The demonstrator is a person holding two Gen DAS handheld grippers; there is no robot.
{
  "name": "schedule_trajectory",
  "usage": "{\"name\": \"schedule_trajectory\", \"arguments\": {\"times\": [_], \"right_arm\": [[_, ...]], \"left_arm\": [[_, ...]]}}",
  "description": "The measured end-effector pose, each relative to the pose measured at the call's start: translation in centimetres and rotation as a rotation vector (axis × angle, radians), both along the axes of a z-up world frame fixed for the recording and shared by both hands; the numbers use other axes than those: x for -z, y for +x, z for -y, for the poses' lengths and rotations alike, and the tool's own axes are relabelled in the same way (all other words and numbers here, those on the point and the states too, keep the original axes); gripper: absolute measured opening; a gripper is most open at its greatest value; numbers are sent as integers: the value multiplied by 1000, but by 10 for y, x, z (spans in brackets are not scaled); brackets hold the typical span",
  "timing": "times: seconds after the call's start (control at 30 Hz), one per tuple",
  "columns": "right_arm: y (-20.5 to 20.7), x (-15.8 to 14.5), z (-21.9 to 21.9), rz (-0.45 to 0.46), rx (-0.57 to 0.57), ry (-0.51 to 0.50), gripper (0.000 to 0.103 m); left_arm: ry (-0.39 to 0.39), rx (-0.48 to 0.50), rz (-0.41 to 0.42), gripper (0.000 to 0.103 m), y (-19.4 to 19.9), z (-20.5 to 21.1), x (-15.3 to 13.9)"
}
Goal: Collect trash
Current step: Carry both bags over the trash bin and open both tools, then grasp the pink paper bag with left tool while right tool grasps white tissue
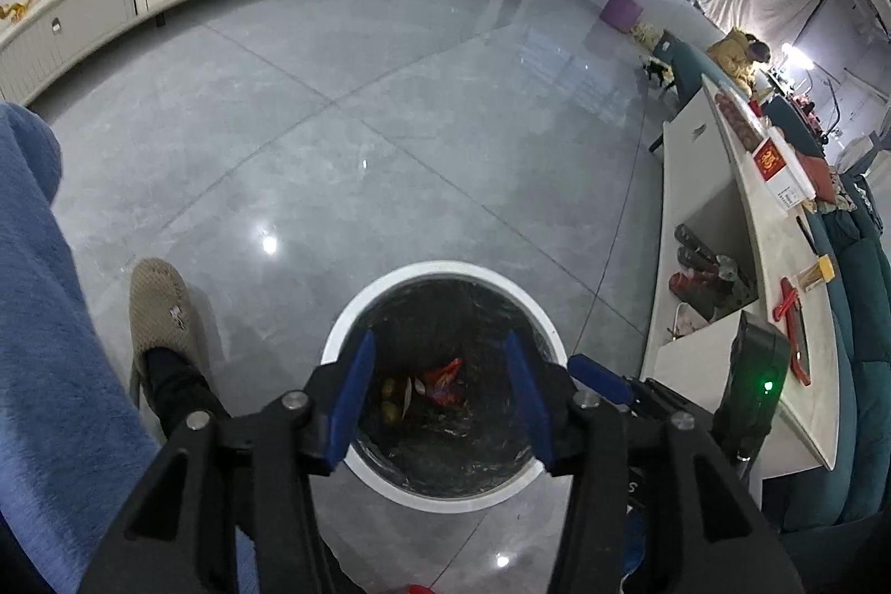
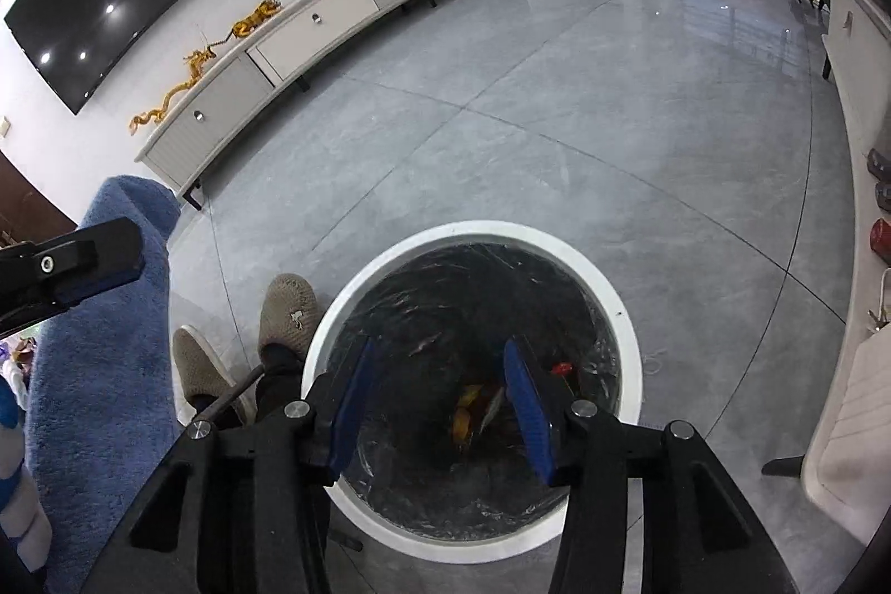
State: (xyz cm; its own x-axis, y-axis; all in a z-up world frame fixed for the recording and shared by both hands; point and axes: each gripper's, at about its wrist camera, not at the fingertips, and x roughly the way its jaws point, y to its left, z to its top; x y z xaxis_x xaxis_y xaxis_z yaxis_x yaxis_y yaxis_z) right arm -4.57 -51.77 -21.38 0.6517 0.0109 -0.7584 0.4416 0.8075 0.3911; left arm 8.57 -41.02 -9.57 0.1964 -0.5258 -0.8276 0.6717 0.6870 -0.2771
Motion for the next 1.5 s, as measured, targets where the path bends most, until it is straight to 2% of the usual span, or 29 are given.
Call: {"name": "schedule_trajectory", "arguments": {"times": [0.17, 0.27, 0.5, 0.7, 0.87, 1.0, 1.3, 1.5], "right_arm": [[-8, -34, -10, 62, -4, -29, 46], [-10, -67, -25, 128, -21, -60, 46], [-8, -152, -95, 297, -150, -149, 46], [12, -206, -172, 394, -331, -203, 46], [42, -218, -232, 405, -484, -234, 46], [68, -206, -276, 389, -603, -214, 46], [127, -172, -372, 308, -841, -208, 45], [152, -152, -396, 266, -900, -222, 45]], "left_arm": [[-44, -57, 117, 47, -18, -34, -42], [-66, -111, 204, 47, -29, -68, -69], [-132, -273, 339, 47, -49, -185, -119], [-148, -466, 397, 47, -58, -299, -133], [-125, -628, 377, 47, -57, -389, -118], [-80, -689, 350, 47, -53, -430, -97], [-51, -703, 263, 47, -23, -443, -61], [-44, -679, 231, 47, -8, -446, -43]]}}
